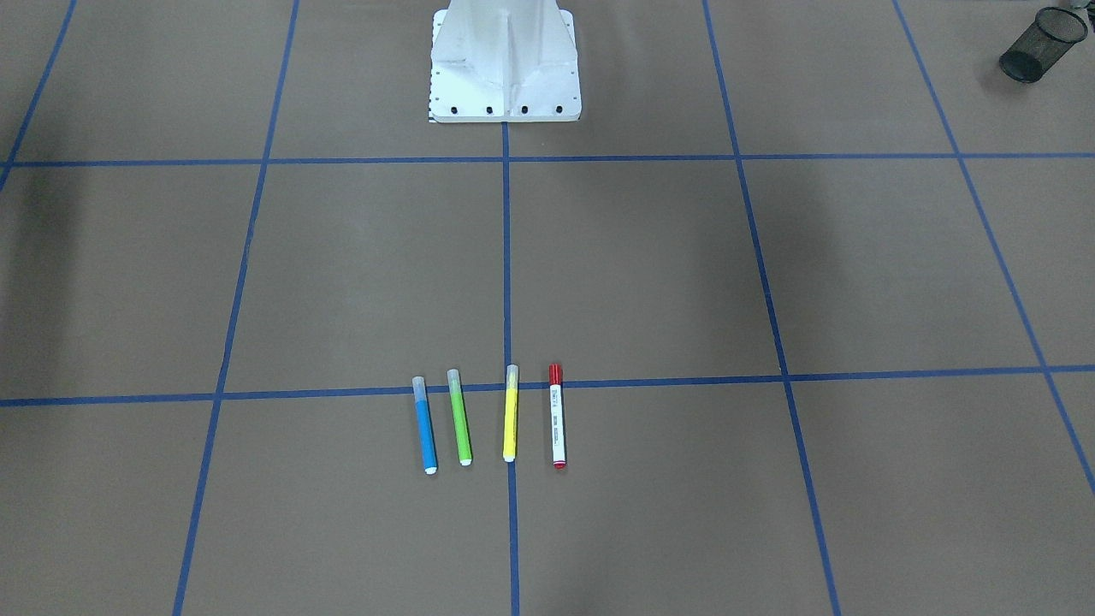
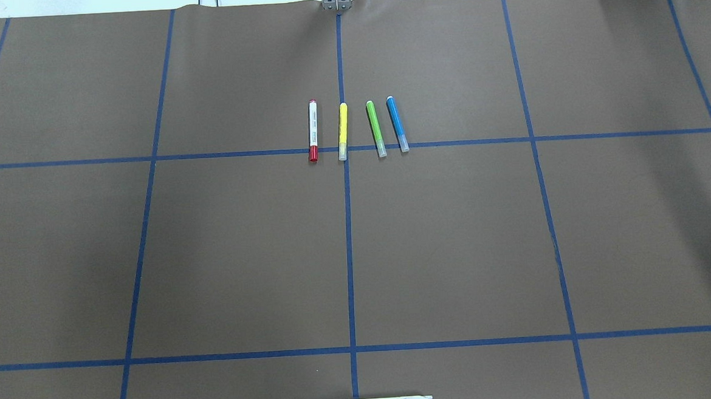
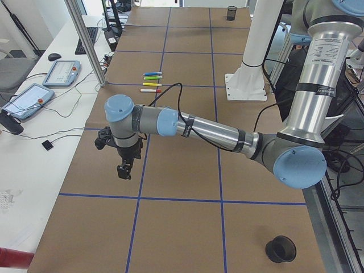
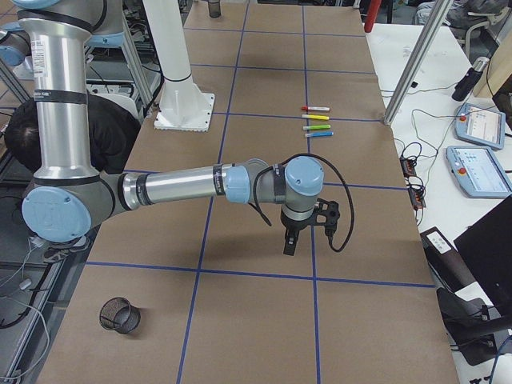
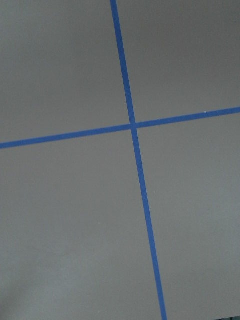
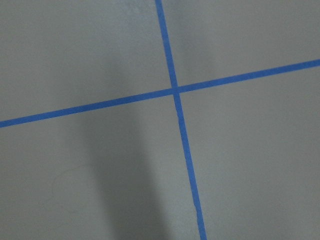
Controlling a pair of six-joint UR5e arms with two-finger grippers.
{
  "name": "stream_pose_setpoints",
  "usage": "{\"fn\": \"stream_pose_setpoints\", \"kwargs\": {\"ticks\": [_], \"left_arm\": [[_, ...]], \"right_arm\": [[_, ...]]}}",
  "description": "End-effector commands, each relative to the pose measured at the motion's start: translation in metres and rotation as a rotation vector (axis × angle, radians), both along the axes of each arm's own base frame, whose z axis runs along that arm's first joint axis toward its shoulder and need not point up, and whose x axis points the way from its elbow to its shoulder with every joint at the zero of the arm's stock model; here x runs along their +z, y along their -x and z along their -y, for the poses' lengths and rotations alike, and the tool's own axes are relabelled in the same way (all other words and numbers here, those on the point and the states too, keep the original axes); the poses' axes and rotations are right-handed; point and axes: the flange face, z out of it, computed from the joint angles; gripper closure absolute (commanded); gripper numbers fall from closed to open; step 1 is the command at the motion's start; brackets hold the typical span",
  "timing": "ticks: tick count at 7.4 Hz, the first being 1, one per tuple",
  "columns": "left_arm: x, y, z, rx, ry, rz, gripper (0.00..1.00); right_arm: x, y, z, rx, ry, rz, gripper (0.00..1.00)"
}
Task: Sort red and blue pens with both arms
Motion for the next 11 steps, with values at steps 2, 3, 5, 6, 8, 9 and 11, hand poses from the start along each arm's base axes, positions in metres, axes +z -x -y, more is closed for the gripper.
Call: {"fn": "stream_pose_setpoints", "kwargs": {"ticks": [2,3,5,6,8,9,11], "left_arm": [[-0.079,-0.138,0.034,0.05,-0.081,-0.056,0.0],[-0.103,-0.19,0.063,0.051,-0.037,-0.07,0.0],[-0.134,-0.277,0.084,0.068,0.05,-0.075,0.0],[-0.157,-0.303,0.086,0.091,0.005,-0.057,0.0],[-0.192,-0.37,0.08,0.156,-0.006,-0.066,0.0],[-0.218,-0.404,0.076,0.104,0.053,-0.087,0.0],[-0.287,-0.464,0.063,0.042,0.128,-0.136,0.0]], "right_arm": [[-0.089,0.081,0.055,-0.127,-0.154,0.001,0.0],[-0.096,0.125,0.066,-0.2,-0.172,-0.006,0.0],[-0.11,0.155,0.069,-0.198,-0.19,-0.013,0.0],[-0.116,0.174,0.067,-0.178,-0.185,0.0,0.0],[-0.187,0.261,0.091,-0.144,-0.178,0.069,0.0],[-0.207,0.294,0.102,-0.165,-0.176,0.08,0.0],[-0.227,0.328,0.126,-0.193,-0.18,0.084,0.0]]}}
